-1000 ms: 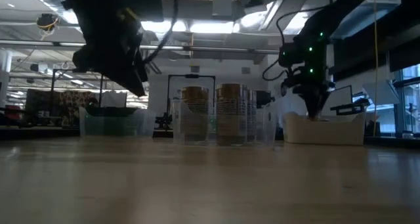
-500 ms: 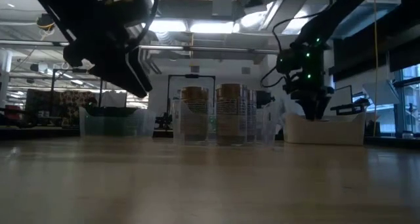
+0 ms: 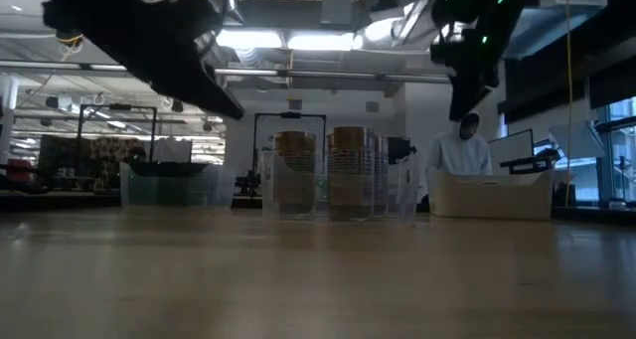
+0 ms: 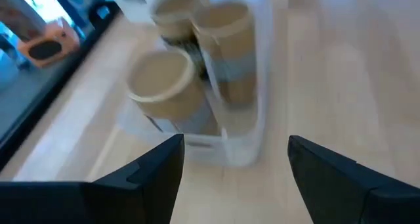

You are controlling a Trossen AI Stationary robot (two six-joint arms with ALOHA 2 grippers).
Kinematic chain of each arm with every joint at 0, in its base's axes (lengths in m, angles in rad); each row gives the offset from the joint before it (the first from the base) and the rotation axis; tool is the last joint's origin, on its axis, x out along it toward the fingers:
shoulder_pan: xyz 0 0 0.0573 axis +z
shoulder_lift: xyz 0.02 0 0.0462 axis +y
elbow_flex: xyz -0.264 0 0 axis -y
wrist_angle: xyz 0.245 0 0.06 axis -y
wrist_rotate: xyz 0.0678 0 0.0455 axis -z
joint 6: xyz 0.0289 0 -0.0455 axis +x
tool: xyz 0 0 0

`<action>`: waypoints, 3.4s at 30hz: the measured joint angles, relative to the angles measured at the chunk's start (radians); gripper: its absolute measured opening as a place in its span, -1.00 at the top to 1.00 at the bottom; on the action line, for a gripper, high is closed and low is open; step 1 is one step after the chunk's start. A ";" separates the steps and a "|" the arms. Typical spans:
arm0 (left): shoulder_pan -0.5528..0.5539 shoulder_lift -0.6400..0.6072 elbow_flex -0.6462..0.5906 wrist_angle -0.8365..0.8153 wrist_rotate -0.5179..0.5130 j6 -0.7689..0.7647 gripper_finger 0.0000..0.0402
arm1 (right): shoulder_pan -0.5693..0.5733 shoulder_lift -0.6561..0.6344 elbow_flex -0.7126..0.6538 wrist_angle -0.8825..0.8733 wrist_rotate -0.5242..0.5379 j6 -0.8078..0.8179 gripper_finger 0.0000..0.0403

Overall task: Sort spices by type
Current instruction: Return to Home Position

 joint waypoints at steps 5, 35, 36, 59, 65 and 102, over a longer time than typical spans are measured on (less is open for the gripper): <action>0.012 -0.156 -0.139 0.166 0.000 -0.104 -0.27 | 0.135 -0.136 -0.129 0.188 -0.059 -0.021 0.66; -0.026 -0.589 -0.543 0.428 -0.016 -0.109 0.71 | 0.474 -0.889 -0.921 0.925 -0.090 0.103 0.98; -0.026 -0.603 -0.543 0.414 -0.016 -0.107 0.74 | 0.474 -0.918 -0.934 0.925 -0.090 0.103 0.98; -0.026 -1.088 -0.543 0.109 0.113 -0.039 0.91 | 0.474 -1.266 -1.098 0.925 -0.155 0.125 0.95; -0.023 -1.181 -0.528 -0.008 0.109 -0.003 0.91 | 0.474 -1.266 -1.098 0.922 -0.156 0.123 0.94; -0.023 -1.170 -0.524 -0.018 0.051 0.049 0.90 | 0.474 -1.266 -1.100 0.922 -0.132 0.124 0.94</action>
